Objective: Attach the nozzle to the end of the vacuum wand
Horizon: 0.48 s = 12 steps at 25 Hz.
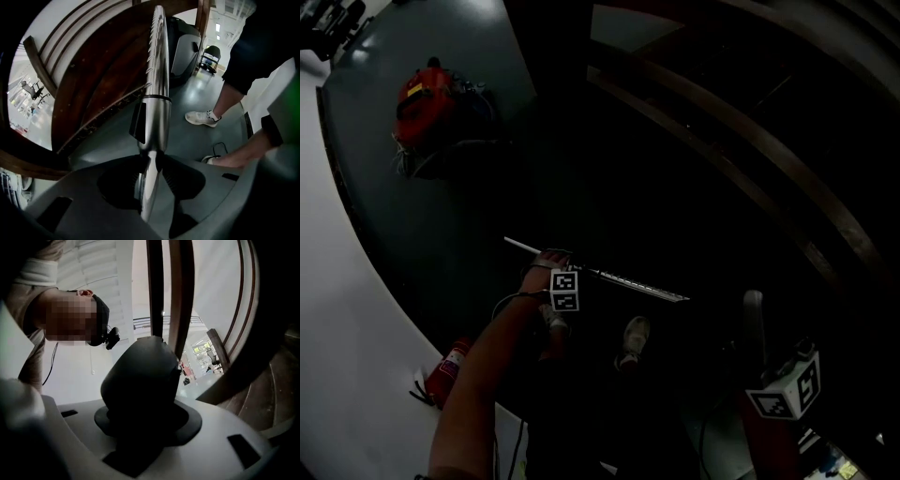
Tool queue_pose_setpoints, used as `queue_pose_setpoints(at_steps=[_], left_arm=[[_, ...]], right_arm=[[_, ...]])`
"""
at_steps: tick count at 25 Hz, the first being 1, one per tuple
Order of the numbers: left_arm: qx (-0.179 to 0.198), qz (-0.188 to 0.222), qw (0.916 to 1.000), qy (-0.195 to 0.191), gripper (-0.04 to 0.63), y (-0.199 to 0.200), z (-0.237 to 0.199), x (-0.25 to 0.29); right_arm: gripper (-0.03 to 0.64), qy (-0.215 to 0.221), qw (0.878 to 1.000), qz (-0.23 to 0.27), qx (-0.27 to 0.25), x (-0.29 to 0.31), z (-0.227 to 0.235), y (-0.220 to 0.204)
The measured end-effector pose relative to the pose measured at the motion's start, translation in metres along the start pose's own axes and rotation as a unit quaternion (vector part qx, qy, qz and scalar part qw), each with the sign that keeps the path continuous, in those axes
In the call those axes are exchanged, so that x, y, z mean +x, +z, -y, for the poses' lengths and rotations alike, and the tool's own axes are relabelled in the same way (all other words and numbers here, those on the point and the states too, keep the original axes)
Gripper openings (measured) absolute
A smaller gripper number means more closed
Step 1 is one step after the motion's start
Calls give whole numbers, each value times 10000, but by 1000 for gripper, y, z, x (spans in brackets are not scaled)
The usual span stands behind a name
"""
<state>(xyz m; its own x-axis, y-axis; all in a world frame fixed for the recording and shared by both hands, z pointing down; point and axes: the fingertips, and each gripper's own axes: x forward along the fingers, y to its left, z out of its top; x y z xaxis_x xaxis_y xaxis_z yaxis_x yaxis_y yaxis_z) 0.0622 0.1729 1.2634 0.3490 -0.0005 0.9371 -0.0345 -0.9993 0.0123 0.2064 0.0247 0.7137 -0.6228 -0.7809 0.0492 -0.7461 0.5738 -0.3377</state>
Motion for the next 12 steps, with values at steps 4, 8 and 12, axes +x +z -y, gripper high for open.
queue_pose_setpoints(at_steps=[4, 8, 12], left_arm=[[-255, 116, 9990, 354, 160, -26, -19, -72], [-688, 308, 9947, 703, 155, -53, -40, -131], [-1033, 559, 9887, 935, 153, -75, -55, -178]], right_arm=[[169, 68, 9992, 369, -105, 15, -47, 79], [169, 62, 9968, 753, -275, 33, -89, 149], [169, 63, 9936, 1025, -464, 61, -125, 201]])
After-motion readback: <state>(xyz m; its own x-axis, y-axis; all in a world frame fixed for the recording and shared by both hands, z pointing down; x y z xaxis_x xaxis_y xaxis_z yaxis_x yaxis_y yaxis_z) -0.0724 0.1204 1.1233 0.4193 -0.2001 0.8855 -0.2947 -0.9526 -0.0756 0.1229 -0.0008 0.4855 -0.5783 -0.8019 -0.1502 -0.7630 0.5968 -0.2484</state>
